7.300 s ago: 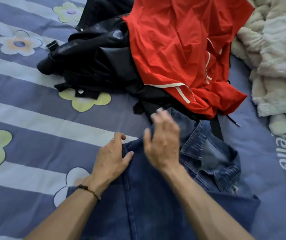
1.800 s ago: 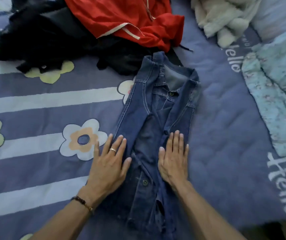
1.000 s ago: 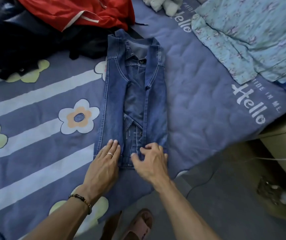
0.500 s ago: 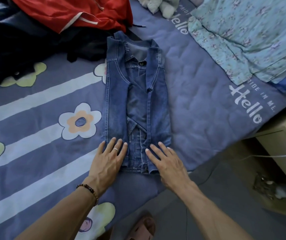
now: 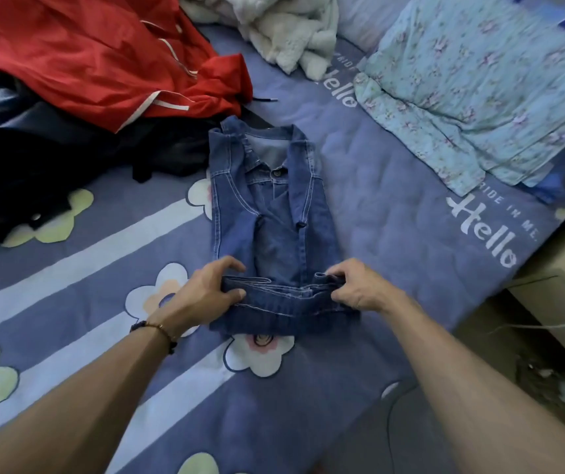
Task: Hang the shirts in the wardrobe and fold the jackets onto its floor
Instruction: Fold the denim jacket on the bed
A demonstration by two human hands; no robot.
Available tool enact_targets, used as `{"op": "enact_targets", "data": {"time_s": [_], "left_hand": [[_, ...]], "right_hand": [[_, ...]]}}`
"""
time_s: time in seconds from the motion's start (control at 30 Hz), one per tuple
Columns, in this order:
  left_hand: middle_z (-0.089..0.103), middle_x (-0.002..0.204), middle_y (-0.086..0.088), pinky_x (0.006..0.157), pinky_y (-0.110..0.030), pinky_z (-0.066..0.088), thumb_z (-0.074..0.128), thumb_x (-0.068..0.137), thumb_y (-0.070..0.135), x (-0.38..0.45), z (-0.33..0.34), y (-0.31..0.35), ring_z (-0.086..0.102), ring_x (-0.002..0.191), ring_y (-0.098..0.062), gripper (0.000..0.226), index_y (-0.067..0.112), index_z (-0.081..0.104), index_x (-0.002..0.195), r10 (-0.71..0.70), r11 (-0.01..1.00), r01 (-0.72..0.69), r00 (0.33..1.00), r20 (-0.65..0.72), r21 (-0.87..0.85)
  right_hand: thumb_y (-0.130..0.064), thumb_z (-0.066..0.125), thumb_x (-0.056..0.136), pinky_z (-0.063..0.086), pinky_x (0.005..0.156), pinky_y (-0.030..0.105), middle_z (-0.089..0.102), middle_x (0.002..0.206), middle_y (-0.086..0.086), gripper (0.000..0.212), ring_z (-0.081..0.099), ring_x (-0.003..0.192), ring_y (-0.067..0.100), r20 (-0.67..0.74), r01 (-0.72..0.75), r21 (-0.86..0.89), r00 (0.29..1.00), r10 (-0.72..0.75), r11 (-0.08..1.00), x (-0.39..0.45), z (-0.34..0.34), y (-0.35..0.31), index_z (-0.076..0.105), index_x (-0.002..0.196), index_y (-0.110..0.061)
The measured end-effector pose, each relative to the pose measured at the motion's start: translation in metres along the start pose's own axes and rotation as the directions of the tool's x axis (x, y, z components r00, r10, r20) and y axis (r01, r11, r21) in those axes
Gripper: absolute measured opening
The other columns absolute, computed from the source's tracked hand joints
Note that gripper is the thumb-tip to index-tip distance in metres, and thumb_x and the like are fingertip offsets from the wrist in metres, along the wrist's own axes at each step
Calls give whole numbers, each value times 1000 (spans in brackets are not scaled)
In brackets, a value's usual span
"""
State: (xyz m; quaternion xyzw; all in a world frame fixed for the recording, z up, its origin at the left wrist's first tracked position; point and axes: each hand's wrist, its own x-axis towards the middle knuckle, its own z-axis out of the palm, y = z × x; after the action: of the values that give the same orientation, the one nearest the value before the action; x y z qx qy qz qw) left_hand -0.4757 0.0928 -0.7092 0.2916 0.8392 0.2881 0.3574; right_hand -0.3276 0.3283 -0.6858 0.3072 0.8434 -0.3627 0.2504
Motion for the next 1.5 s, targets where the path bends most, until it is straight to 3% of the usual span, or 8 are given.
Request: {"op": "enact_targets", "data": {"time_s": [0.1,0.3,0.53,0.87,1.0,1.13,1.27,1.5], "left_hand": [[59,92,-1,74,-29,42,72,88,24,5,20,-21,57,85,-20,34,27,52,115,-181,974,149,965,-188,-171],[54,99,-1,75,-33,35,55,97,16,-1,60,-10,49,87,-23,23,14,48,119,-306,934,184,856,-417,-308],[54,75,-17,66,-41,35,37,99,12,20,41,-6,52,73,-39,14,13,37,113,-271,962,231,866,-421,-144],[43,143,-17,96,-49,47,45,91,50,-12,58,-17,51,119,-36,57,21,44,140,15,970,90,903,-428,225],[34,154,-19,101,-64,37,28,97,43,2,77,-24,40,135,-47,53,29,43,146,-35,895,131,974,-226,426],[27,159,-17,104,-67,33,20,97,41,10,79,-34,30,142,-47,58,24,36,151,-75,855,140,986,-149,499],[2,165,-10,116,-59,15,-2,88,48,10,76,-30,5,150,-39,73,28,14,157,-93,862,138,989,-116,487],[-15,164,-3,119,-54,8,18,104,42,12,65,-21,-7,151,-32,56,33,-1,156,-163,865,162,986,-39,474]], "right_hand": [[-11,76,77,41,80,23,57,105,2,67,55,94,19,-289,-22,194,954,79,981,11,11,18,49,138,-19],[-43,58,94,43,75,39,68,96,13,32,61,94,37,-607,-123,360,722,332,925,5,84,22,55,101,-11],[-46,40,100,42,75,39,66,97,20,45,59,95,40,-436,-309,234,814,384,922,33,56,21,42,68,-15],[-48,47,96,50,84,39,69,107,18,43,62,102,39,-467,-522,205,692,551,828,47,61,8,68,100,-11],[-43,56,93,42,83,43,67,95,17,32,59,95,40,-695,-400,259,555,457,879,44,79,9,57,91,-11],[-29,50,92,35,81,44,62,104,12,19,53,99,35,-922,-51,-144,369,-115,988,27,91,9,56,93,-11],[-33,59,83,28,114,54,46,146,18,57,38,140,34,-528,270,-542,627,-573,796,-6,134,18,55,131,-4],[-14,52,82,41,106,53,59,131,20,54,53,127,37,-452,101,-615,768,-454,782,19,133,3,57,135,-16]]}}
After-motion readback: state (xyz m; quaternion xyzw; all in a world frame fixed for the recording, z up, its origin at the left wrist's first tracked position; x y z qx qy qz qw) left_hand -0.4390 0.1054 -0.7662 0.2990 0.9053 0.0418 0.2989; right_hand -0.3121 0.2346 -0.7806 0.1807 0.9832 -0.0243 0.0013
